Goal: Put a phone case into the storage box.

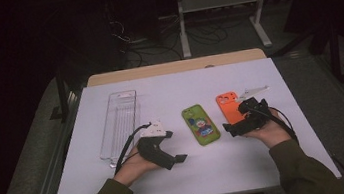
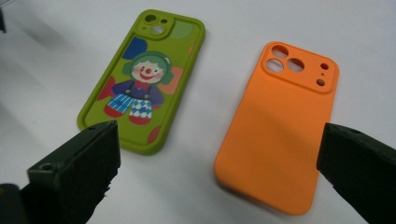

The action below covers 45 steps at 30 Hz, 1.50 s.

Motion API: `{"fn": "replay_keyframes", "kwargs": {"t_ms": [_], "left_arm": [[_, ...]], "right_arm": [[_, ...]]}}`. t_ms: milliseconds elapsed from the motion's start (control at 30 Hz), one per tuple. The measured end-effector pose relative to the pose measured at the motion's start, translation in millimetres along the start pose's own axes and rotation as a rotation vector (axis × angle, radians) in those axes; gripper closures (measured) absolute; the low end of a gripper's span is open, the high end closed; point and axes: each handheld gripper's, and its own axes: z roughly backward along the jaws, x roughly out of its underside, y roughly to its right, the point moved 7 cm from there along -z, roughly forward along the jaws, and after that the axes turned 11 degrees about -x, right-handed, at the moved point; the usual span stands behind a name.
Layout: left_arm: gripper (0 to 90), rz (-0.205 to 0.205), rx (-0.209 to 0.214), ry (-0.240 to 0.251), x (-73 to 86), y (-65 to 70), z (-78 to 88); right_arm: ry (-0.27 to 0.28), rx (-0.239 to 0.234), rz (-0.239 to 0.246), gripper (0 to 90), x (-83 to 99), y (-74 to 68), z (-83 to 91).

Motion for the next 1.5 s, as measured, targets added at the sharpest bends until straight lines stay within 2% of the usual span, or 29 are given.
{"fn": "replay_keyframes", "kwargs": {"t_ms": [100,300,533,600,933,1200,1367,1500], "left_arm": [[0.0,-0.008,0.0,0.005,-0.5,-0.7,0.2],[0.0,0.002,0.003,0.001,-0.4,-0.1,0.4],[0.0,0.0,0.003,-0.003,-0.1,-0.6,0.6],[0.0,0.0,0.004,-0.003,-0.1,-0.7,0.7],[0.0,0.008,0.005,-0.003,-0.1,-0.5,1.3],[0.0,0.007,0.005,-0.007,0.2,-0.6,1.4],[0.0,0.009,0.005,-0.002,-0.1,-0.5,1.3],[0.0,0.008,0.005,-0.001,0.2,-0.5,1.2]], "right_arm": [[-0.021,0.004,-0.032,0.0,-1.9,4.6,-4.4],[-0.042,0.059,-0.068,0.0,-10.5,23.0,-13.0],[-0.062,0.096,-0.106,0.0,-16.0,36.7,-20.6],[-0.076,0.112,-0.131,0.0,-17.1,41.2,-25.1],[-0.118,0.146,-0.187,0.0,-10.2,55.8,-43.6],[-0.142,0.152,-0.222,0.0,-5.4,59.7,-52.5],[-0.173,0.154,-0.222,0.0,-1.8,59.1,-59.2],[-0.177,0.158,-0.229,3.6,0.2,59.5,-61.1]]}}
